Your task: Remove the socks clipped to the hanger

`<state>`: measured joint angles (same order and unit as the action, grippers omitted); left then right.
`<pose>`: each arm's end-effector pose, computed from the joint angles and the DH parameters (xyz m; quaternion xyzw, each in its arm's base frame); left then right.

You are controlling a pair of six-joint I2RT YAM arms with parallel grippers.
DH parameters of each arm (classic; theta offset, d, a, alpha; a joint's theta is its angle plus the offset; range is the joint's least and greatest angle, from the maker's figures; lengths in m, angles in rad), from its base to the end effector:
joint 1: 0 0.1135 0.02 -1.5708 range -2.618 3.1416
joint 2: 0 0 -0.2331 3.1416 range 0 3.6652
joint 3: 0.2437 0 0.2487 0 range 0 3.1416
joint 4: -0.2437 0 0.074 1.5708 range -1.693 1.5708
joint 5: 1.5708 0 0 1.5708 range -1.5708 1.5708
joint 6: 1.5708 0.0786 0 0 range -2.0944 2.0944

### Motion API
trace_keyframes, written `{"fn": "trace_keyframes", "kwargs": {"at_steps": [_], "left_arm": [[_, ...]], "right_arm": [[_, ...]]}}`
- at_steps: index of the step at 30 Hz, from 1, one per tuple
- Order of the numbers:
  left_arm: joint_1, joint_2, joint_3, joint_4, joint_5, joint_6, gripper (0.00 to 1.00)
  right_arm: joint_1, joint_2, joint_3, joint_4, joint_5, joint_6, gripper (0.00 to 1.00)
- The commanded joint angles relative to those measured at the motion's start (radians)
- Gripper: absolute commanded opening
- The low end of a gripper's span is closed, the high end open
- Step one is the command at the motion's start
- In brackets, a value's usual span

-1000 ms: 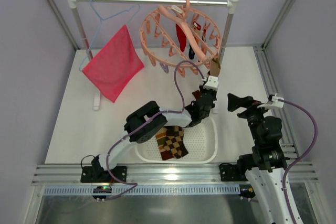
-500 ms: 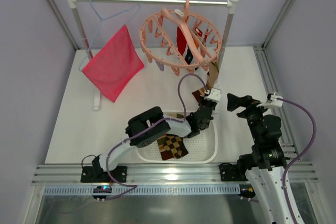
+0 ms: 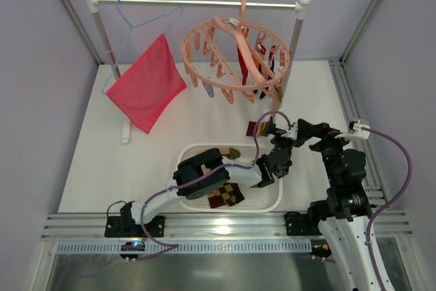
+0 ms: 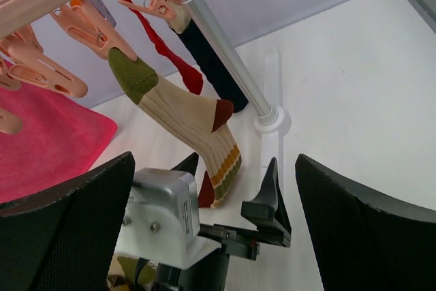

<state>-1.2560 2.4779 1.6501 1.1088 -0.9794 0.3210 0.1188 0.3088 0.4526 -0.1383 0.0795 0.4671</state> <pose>0.2244 -0.4783 0.1526 0.1113 0.6406 -0.0654 0.7570 0.1800 0.0152 0.2792 0.1498 0.6891 0.1778 0.6864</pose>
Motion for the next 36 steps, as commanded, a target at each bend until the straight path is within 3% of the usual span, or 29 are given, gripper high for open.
{"fn": "trace_keyframes", "kwargs": {"at_steps": [1, 12, 21, 26, 28, 29, 31, 32, 33, 36], "left_arm": [[0.038, -0.005, 0.065, 0.016, -0.079, 0.029, 1.00], [0.081, -0.004, 0.056, 0.109, -0.134, 0.098, 1.00], [0.153, 0.032, 0.186, -0.023, -0.136, 0.038, 1.00], [0.194, 0.018, 0.195, -0.154, -0.114, -0.080, 1.00], [0.201, 0.019, 0.194, -0.152, -0.099, -0.079, 0.85], [0.201, 0.022, 0.195, -0.130, -0.090, -0.057, 0.71], [0.201, 0.030, 0.192, -0.113, -0.085, -0.040, 0.55], [0.199, 0.029, 0.183, -0.097, -0.082, -0.034, 0.43], [0.196, 0.015, 0.169, -0.083, -0.074, -0.028, 0.19], [0.184, -0.014, 0.093, 0.023, -0.073, 0.016, 0.00]], "right_arm": [[0.005, -0.013, 0.018, -0.020, -0.009, -0.031, 1.00], [0.005, -0.028, 0.020, -0.024, -0.014, -0.041, 1.00], [0.005, -0.043, 0.029, -0.032, -0.024, -0.045, 1.00], [0.005, -0.045, 0.031, -0.030, -0.029, -0.047, 1.00], [0.004, -0.043, 0.029, -0.030, -0.026, -0.047, 1.00], [0.007, -0.045, 0.028, -0.030, -0.027, -0.047, 1.00], [0.005, -0.043, 0.029, -0.027, -0.026, -0.045, 1.00], [0.005, -0.043, 0.029, -0.027, -0.026, -0.047, 1.00], [0.005, -0.042, 0.028, -0.027, -0.026, -0.050, 1.00], [0.005, -0.040, 0.023, -0.026, -0.021, -0.050, 1.00]]}}
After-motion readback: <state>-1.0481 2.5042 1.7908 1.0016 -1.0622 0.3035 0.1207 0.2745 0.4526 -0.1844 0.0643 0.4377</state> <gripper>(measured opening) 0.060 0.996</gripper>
